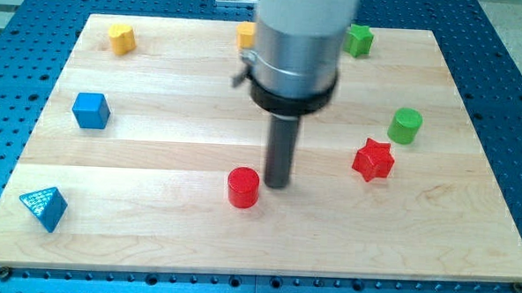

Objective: Place the red circle diagonally bottom right to the blue cube

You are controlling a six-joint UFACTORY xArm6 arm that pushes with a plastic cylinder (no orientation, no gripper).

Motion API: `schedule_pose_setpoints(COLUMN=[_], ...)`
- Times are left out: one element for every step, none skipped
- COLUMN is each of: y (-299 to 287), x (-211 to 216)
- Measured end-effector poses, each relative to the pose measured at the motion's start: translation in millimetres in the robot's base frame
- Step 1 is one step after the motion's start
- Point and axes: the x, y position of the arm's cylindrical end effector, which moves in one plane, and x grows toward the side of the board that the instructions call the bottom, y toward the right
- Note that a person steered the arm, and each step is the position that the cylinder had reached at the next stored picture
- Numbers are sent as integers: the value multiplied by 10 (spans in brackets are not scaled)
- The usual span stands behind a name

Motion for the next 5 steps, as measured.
schedule_pose_setpoints(y=[-286,-350,-239,-125,188], x=[-144,-91,-91,-18,45])
